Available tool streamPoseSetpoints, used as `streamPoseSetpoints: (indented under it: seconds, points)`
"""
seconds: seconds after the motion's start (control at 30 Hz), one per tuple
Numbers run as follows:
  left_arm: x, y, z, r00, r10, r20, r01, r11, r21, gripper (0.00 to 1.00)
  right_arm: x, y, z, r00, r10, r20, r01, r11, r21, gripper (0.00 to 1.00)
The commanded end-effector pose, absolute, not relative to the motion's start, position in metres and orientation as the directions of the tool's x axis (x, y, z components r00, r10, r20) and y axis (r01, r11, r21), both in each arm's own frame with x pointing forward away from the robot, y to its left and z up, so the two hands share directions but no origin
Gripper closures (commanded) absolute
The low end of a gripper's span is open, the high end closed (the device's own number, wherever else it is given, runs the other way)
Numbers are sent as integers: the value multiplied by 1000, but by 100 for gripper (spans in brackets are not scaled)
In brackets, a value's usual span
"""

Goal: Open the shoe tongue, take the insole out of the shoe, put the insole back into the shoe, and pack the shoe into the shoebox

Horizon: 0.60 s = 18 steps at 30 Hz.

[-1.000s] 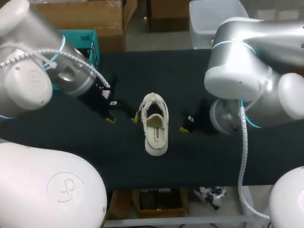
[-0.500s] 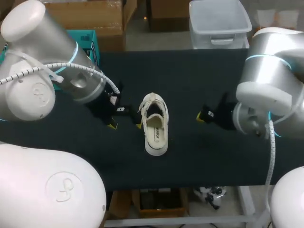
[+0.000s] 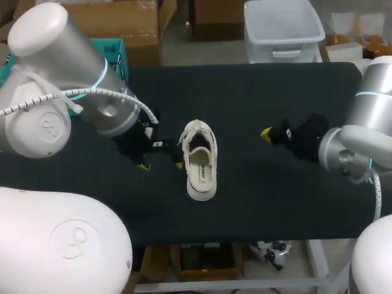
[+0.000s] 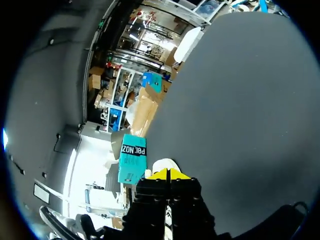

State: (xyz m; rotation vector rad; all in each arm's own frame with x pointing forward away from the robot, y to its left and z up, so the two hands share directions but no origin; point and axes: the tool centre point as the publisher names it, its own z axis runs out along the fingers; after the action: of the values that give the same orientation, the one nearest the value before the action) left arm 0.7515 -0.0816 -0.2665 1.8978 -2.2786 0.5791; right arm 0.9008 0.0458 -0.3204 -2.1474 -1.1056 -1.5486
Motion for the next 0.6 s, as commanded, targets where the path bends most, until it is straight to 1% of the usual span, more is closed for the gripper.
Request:
streamPoseSetpoints:
  seconds: [0.03,0.2,0.43,0.47,0.53,0.57,0.6]
  points:
    - [752,-80,-270,-201,-921,332,-968,134,-214,0,910,36,-311,174,239,955,791,544,-280,100]
    - [755,-77,-272,-198,-918,343,-969,129,-212,0,913,33,-299,211,289,934,769,541,-341,100]
    - [760,-75,-275,-198,-915,351,-970,131,-206,0,919,28,-290,251,381,890,762,489,-424,100]
    - [761,-76,-275,-200,-915,351,-970,134,-205,0,918,28,-288,260,428,866,752,473,-460,100]
    - [762,-76,-276,-202,-914,351,-970,136,-202,0,919,29,-286,280,457,844,717,485,-500,100]
    - [763,-77,-276,-206,-913,353,-970,142,-198,0,919,29,-285,312,488,815,674,490,-552,100]
    - [763,-78,-277,-210,-911,354,-970,147,-195,0,917,29,-287,325,507,798,650,493,-578,87]
